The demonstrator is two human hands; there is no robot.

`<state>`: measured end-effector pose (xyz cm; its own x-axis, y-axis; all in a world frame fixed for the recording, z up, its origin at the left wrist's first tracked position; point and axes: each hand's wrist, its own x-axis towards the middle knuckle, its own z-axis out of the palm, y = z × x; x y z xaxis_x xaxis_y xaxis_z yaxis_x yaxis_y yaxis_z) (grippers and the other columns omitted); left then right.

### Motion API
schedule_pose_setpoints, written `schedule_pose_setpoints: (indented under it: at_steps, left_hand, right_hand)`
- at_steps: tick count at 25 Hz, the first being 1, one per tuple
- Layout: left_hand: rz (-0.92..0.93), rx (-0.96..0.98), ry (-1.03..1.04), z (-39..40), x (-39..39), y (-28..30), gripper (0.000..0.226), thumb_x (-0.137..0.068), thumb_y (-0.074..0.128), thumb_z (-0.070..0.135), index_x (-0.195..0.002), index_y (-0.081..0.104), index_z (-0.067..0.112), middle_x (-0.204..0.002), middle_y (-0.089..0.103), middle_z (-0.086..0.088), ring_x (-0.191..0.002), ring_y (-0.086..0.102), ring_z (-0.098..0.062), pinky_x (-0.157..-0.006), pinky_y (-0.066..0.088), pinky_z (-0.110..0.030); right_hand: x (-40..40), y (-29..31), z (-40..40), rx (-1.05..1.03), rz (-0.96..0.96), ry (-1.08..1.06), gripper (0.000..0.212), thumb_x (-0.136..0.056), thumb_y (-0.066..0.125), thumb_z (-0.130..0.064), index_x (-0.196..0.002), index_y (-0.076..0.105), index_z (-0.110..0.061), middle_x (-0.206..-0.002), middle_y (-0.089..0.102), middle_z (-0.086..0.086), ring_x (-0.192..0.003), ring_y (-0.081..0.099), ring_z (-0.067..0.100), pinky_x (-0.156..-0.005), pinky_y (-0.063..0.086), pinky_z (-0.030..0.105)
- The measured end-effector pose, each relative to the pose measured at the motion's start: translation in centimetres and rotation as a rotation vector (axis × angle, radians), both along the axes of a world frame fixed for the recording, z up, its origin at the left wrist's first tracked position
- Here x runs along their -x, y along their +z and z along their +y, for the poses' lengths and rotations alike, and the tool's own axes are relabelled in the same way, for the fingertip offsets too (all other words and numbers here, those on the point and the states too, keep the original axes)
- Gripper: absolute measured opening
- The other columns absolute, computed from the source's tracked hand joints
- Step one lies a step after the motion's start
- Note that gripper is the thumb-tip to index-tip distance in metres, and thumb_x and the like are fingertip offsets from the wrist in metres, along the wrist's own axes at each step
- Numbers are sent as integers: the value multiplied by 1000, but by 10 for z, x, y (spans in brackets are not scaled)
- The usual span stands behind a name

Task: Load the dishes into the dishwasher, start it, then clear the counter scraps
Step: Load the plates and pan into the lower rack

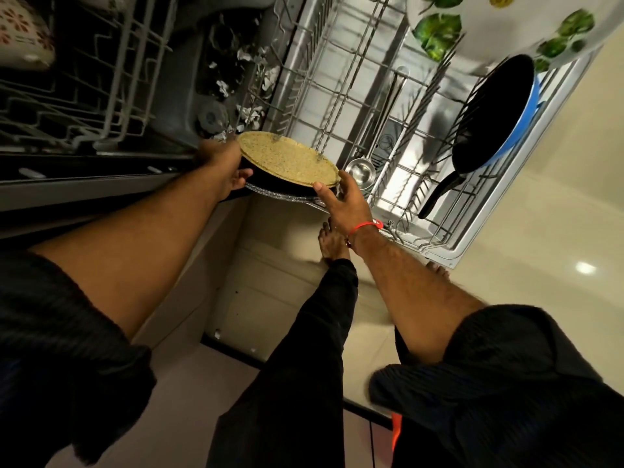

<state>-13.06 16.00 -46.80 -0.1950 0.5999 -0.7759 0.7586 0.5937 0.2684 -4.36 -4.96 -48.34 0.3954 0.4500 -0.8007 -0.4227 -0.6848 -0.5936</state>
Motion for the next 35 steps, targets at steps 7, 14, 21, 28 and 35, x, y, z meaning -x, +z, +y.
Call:
schedule_pose_setpoints:
  at_steps: [7,14,21,28,35]
  left_hand:
    - [47,-337,-127,-59,46,65,26,-98,53,29,-102,74,14,-97,74,-6,-73,71,-25,-69,59,-37]
    - [-81,-442,-13,-168,112,213,33,-100,52,42,-116,71,20,-110,72,-6,-99,69,-32,-90,58,-47]
    - [-108,-746,176,-263,208,349,36,-100,54,44,-118,71,17,-103,73,0,-85,72,-24,-85,60,-46]
    - [-50,-960,474,-336,330,410,31,-100,59,35,-112,74,11,-98,74,-5,-85,71,-28,-84,58,-45]
    - [-29,-1093,765,-409,489,433,20,-99,62,29,-107,77,17,-96,75,3,-66,68,-17,-68,60,-38]
  right_hand:
    - [-6,60,-36,15,-138,47,56,-94,62,-42,-144,46,-24,-139,56,1,-126,51,15,-104,43,29]
    - [-9,194,-76,-163,-146,263,31,-94,64,-29,-122,63,-15,-92,63,-9,-82,60,9,-79,49,23]
    - [62,331,-78,-419,-151,686,22,-95,62,-20,-114,66,-10,-87,62,8,-80,57,18,-77,46,34]
    - [204,425,-52,-631,-194,1038,24,-95,61,-27,-115,69,-16,-104,73,11,-85,64,17,-75,50,29]
    - [402,468,-71,-786,-148,1340,19,-95,61,-20,-114,66,-20,-102,70,19,-75,64,15,-63,46,17]
